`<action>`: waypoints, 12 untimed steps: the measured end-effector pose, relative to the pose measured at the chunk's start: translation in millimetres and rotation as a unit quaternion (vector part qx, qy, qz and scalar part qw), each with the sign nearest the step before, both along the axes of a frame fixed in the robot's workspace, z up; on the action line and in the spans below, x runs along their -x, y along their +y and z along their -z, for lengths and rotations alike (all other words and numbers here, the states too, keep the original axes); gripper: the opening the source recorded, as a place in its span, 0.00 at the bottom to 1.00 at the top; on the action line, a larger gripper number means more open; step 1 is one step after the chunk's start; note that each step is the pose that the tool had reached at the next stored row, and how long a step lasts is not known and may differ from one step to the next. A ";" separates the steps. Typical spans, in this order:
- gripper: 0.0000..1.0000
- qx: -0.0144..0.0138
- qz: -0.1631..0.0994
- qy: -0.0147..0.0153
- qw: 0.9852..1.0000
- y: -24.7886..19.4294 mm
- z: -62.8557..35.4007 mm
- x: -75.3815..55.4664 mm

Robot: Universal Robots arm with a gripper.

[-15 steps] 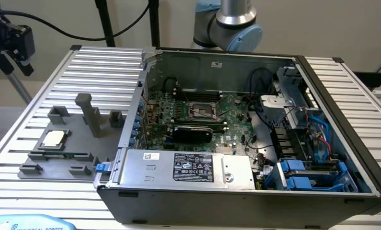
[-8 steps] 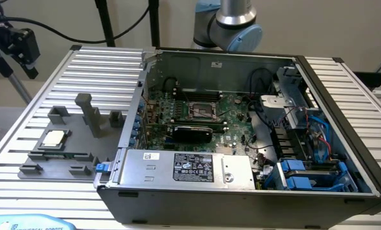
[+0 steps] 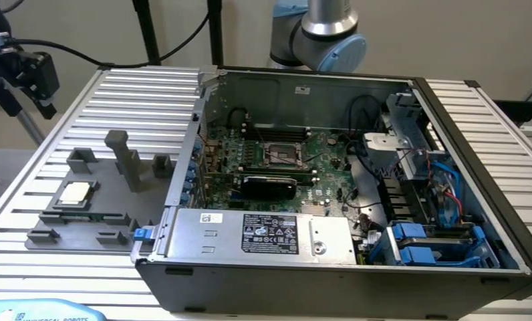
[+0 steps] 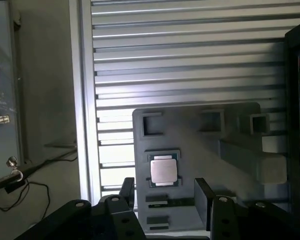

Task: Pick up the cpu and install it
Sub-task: 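Pick up the cpu and move it towards the insertion slot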

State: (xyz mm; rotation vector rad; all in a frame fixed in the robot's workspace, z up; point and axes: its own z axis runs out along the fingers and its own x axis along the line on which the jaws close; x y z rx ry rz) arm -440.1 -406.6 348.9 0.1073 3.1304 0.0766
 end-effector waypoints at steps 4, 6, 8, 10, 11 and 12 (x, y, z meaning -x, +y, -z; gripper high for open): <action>0.60 0.000 0.000 0.002 1.000 -1.0 7.2 -3.0; 0.60 0.000 0.000 0.002 1.000 -1.3 10.9 -4.9; 0.60 0.000 0.000 0.002 1.000 -2.2 14.7 -6.5; 0.60 0.000 0.000 0.002 1.000 -4.7 18.1 -7.1; 0.60 0.000 0.000 0.002 1.000 -6.3 20.0 -7.2; 0.60 0.000 0.000 0.002 1.000 -8.1 22.0 -7.3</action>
